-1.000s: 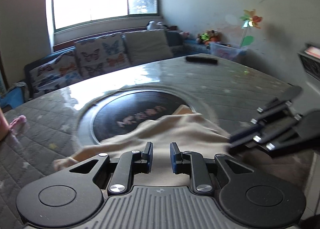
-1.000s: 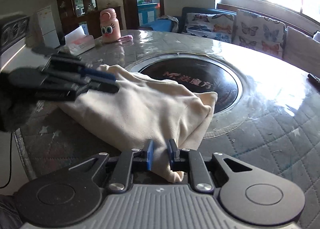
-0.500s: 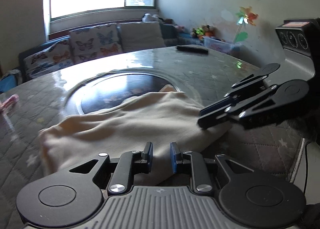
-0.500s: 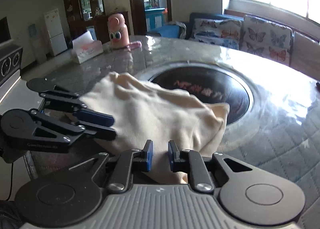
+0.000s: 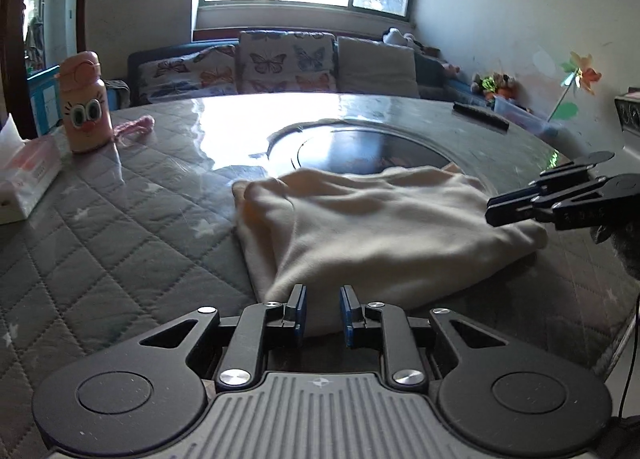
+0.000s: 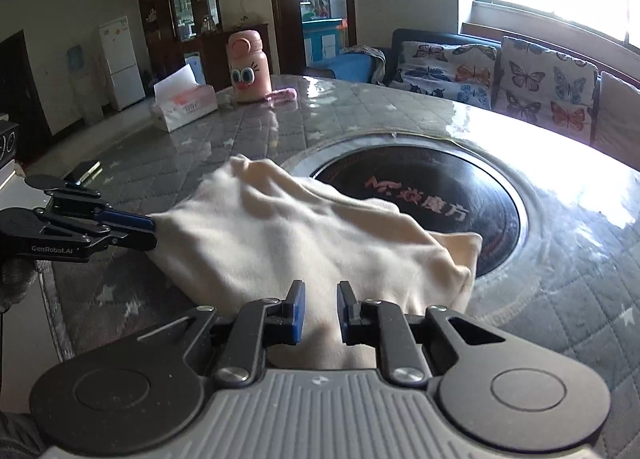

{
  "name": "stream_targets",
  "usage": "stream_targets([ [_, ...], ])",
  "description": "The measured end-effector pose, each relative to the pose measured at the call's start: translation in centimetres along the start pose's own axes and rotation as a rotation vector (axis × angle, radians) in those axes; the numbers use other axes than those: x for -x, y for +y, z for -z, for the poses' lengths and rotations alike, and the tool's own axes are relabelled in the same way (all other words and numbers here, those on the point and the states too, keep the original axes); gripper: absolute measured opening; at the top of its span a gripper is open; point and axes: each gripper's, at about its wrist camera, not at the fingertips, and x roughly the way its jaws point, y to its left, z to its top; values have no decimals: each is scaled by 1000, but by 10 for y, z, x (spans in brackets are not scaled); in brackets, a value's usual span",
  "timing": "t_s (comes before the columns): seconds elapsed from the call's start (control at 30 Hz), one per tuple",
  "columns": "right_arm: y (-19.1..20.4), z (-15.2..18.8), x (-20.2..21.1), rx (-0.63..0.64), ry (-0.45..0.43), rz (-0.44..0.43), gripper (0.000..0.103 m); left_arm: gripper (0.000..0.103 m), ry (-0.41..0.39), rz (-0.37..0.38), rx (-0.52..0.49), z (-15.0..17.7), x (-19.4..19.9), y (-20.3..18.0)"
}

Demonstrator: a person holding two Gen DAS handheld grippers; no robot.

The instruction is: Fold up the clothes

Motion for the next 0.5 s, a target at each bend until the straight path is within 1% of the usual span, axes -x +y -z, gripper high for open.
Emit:
stream_targets([
  [0.2,5,-6,-11,9,7,-14,16,21,-42,16,-7,-14,-4,-5],
  [0.3,8,-14,-15,21,-11,-21,16,19,-25,-3,-14,-18,-16,-4],
  [0.37,8,-20,-19,29,-23,-24,16,19,1,-12,-12,-16,-22,-2],
  [0.5,10,-29,-33,28,-34,-38,16,19,8,-14,-12,-13,-19,3],
])
